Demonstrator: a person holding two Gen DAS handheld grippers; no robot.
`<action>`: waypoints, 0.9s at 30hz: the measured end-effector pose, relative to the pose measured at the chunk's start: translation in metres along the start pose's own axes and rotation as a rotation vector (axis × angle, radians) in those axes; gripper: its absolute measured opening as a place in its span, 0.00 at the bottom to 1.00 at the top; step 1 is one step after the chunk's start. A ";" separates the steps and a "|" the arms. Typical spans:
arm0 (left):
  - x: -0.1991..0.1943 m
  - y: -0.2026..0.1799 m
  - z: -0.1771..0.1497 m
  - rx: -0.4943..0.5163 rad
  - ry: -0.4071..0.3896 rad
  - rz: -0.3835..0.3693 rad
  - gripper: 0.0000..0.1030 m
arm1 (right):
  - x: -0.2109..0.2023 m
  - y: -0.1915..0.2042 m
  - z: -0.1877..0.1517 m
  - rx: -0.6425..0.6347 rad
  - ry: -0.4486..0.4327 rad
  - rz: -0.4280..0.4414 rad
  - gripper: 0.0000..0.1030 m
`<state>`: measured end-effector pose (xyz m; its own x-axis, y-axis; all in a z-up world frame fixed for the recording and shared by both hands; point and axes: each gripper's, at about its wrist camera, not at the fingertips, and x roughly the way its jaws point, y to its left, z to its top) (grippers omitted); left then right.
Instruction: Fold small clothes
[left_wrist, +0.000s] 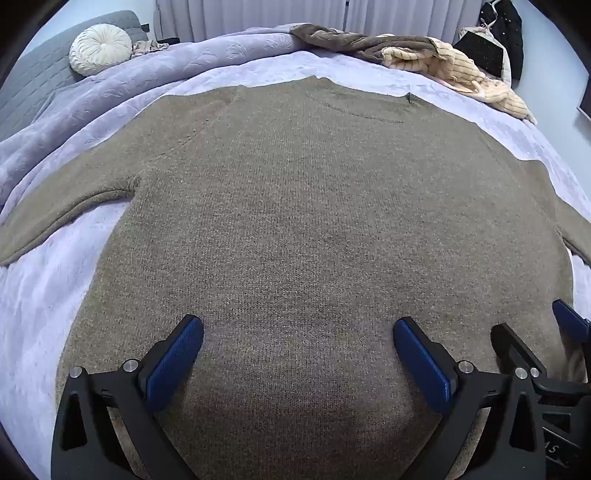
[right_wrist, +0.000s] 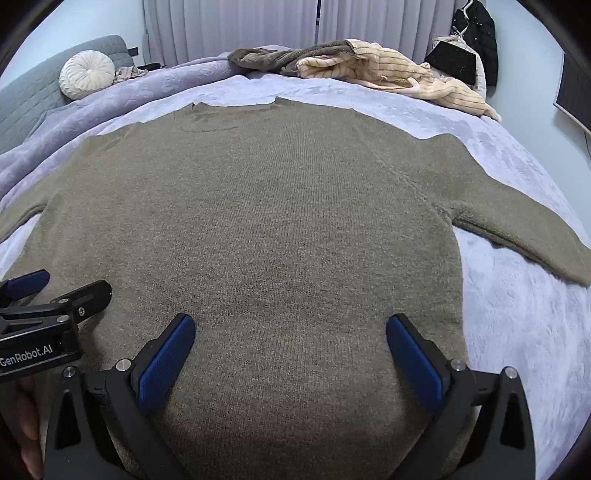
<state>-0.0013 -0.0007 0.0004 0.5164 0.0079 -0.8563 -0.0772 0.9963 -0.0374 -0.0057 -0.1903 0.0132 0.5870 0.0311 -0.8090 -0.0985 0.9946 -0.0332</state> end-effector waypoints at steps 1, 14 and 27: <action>-0.001 0.000 -0.001 0.001 -0.002 0.002 1.00 | 0.000 0.000 0.000 -0.005 0.005 -0.006 1.00; -0.003 -0.001 -0.004 -0.002 0.000 0.000 1.00 | 0.000 0.001 0.000 -0.003 0.000 -0.003 1.00; -0.001 -0.001 -0.001 0.000 -0.005 0.001 1.00 | -0.002 0.004 -0.002 -0.002 -0.004 -0.003 1.00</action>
<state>-0.0025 -0.0020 0.0009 0.5208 0.0094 -0.8536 -0.0777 0.9963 -0.0364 -0.0087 -0.1870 0.0132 0.5903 0.0285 -0.8066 -0.0983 0.9945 -0.0368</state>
